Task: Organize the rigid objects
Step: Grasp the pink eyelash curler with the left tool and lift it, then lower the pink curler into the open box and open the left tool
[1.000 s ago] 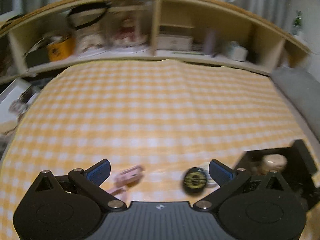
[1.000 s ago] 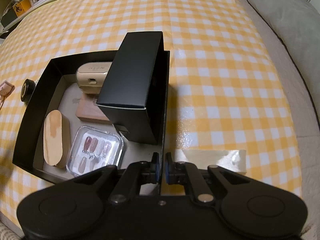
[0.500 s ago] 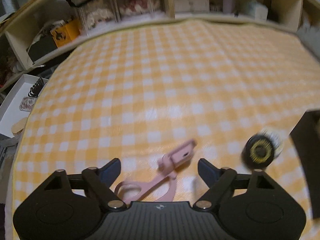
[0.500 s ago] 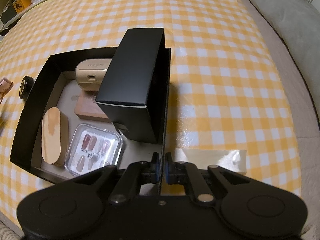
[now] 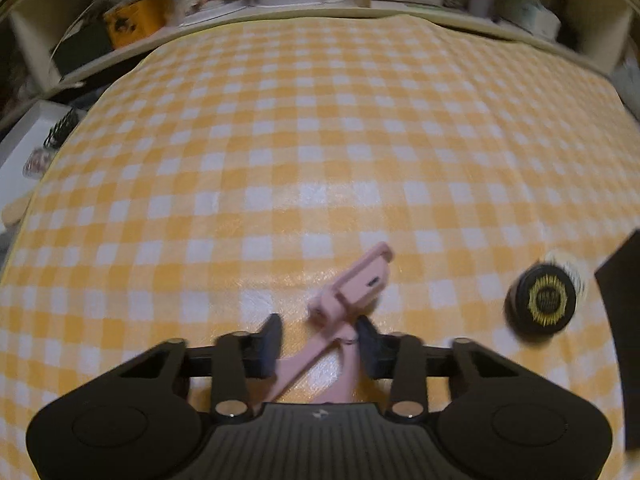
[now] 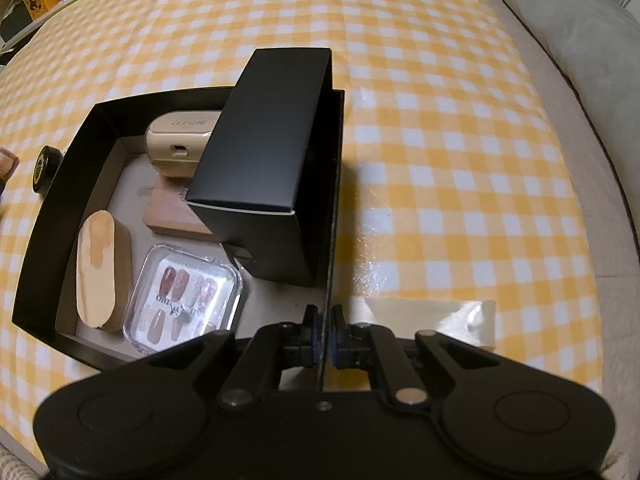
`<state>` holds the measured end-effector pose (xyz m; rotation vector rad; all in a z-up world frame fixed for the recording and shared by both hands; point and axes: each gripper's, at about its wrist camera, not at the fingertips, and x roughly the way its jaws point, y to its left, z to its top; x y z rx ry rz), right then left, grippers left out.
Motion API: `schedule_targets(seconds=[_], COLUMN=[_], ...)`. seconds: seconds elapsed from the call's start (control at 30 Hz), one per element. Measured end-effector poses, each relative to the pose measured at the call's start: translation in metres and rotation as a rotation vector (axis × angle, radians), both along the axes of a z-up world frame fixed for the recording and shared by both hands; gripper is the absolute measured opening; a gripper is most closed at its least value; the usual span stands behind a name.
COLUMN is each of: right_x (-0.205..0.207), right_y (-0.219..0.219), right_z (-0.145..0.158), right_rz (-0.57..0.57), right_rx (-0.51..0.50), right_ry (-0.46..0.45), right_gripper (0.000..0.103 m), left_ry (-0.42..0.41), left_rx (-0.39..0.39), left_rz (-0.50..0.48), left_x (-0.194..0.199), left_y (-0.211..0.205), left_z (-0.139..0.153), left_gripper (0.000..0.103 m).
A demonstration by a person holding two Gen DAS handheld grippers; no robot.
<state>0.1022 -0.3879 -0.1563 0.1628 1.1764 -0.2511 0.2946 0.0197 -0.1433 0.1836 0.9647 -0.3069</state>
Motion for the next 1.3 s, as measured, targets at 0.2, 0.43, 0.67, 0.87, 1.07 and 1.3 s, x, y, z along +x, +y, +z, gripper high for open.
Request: schedule_targets(seconds=[0.2, 0.43, 0.67, 0.87, 1.07, 1.3], right_x=[0.0, 0.0, 0.0, -0.002, -0.009, -0.012], right_y=[0.001, 0.003, -0.002, 0.003, 0.002, 0.003], right_z=[0.001, 0.002, 0.0, 0.003, 0.015, 0.019], right_rz=[0.002, 0.002, 0.006, 0.006, -0.01, -0.017], right_rx=[-0.003, -0.007, -0.011, -0.013, 0.008, 0.024], right_ry=[0.001, 0.002, 0.003, -0.004, -0.046, -0.065], right_gripper=[0.007, 0.007, 0.006, 0.006, 0.005, 0.005], left_ry=[0.02, -0.052, -0.121, -0.104, -0.059, -0.171], left_rx=[-0.056, -0.159, -0.281, -0.377, -0.365, -0.125], left_rz=[0.053, 0.001, -0.185, -0.376, -0.572, -0.823], left_x=[0.011, -0.011, -0.055, -0.101, -0.142, -0.17], left_y=[0.021, 0.012, -0.031, -0.082, -0.143, -0.191], left_z=[0.005, 0.048, 0.09, 0.101, 0.091, 0.061], left_gripper=[0.028, 0.028, 0.028, 0.028, 0.028, 0.028])
